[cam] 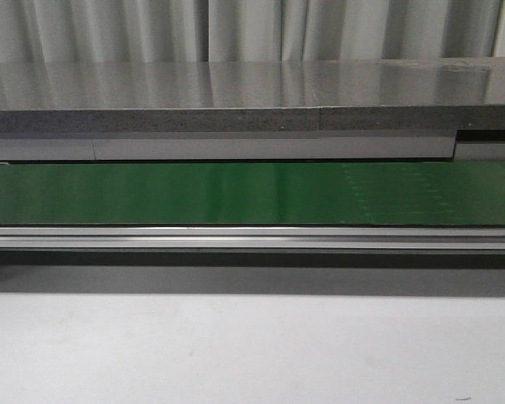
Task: Move button from right to left
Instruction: 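Lower the right gripper and close it on the button's black base, then lift the button with the right gripper and carry it over the belt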
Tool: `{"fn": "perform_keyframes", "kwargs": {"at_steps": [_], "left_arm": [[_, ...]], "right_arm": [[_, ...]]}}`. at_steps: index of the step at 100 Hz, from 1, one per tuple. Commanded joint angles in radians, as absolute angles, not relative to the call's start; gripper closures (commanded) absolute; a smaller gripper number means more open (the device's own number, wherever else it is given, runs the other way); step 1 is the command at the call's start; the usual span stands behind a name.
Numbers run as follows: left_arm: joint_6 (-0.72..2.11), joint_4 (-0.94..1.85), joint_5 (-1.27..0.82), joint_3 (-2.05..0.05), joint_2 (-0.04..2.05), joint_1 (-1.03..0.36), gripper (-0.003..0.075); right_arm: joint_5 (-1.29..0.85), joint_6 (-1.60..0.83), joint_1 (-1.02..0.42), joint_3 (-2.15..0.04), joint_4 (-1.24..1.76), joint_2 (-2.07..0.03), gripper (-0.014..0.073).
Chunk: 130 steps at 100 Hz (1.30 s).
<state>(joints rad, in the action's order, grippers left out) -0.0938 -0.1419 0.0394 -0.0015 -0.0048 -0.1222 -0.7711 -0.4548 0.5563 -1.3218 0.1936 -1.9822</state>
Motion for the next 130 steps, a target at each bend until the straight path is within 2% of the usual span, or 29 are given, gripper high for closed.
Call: {"fn": "perform_keyframes", "kwargs": {"at_steps": [1,23,30,49,61,87,130], "left_arm": [[-0.105,-0.135,0.12,0.039,-0.041,-0.128,0.0715],[-0.105,-0.135,0.12,0.039,-0.041,-0.128,0.0715],[-0.105,-0.135,0.12,0.039,-0.041,-0.128,0.0715],[-0.105,-0.135,0.12,0.039,-0.041,-0.128,0.0715],[-0.105,-0.135,0.12,0.039,-0.041,-0.128,0.0715],[-0.105,-0.135,0.12,0.039,-0.041,-0.128,0.0715],[-0.105,-0.135,0.12,0.039,-0.041,-0.128,0.0715]], "right_arm": [[-0.744,-0.466,0.565,-1.352,0.191,-1.936,-0.0039],[-0.737,-0.465,0.565,-1.352,0.191,-1.936,-0.002],[-0.737,-0.462,0.565,-1.352,0.191,-1.937,0.0057],[-0.748,-0.461,0.565,-1.352,0.192,-1.937,0.0345],[-0.753,-0.461,0.565,-1.352,0.213,-1.937,0.0438],[-0.77,-0.458,0.565,-1.355,0.246,-1.907,0.0442],[-0.864,-0.453,0.551,-1.358,0.34,-1.712,0.0441]]}}
